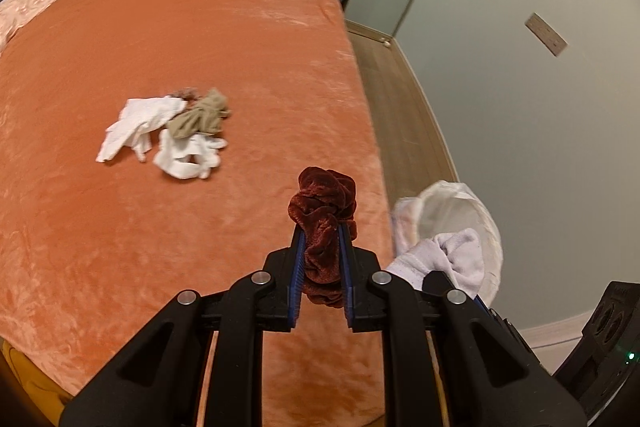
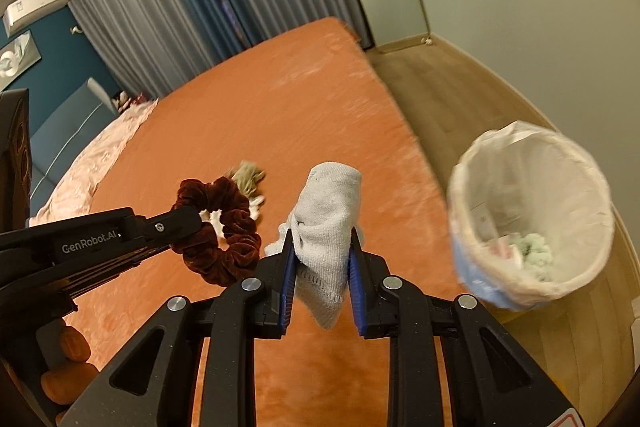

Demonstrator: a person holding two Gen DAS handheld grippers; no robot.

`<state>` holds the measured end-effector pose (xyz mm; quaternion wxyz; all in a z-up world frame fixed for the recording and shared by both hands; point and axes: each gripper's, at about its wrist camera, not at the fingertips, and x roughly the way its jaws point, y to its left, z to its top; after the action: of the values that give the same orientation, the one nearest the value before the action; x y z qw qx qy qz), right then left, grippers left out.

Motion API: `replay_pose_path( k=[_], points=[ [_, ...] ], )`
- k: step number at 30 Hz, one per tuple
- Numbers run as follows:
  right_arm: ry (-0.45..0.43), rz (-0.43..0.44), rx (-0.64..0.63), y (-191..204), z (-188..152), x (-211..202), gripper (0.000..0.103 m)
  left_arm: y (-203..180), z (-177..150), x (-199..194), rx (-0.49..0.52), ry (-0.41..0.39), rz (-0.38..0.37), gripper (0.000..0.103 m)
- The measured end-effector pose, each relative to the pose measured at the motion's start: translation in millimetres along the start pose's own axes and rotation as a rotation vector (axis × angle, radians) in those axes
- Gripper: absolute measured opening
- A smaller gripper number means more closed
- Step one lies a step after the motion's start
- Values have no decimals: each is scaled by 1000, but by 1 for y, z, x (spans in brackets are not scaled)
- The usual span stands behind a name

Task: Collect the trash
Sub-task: 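Carry the scrunchie and grey sock over the wastebasket with both tools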

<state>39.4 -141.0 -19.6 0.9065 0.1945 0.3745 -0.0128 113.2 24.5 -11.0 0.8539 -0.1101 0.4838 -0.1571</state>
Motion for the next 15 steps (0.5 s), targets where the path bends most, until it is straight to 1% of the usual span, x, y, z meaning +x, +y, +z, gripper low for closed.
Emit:
replay_pose_path(
  k=[6, 15],
  points=[
    [-44, -41, 62, -48, 7, -22, 22, -53, -4, 7, 79, 5, -37, 15],
    [-79, -114, 164, -118, 11, -38, 22, -126, -7, 32, 191, 28, -115, 15]
  ],
)
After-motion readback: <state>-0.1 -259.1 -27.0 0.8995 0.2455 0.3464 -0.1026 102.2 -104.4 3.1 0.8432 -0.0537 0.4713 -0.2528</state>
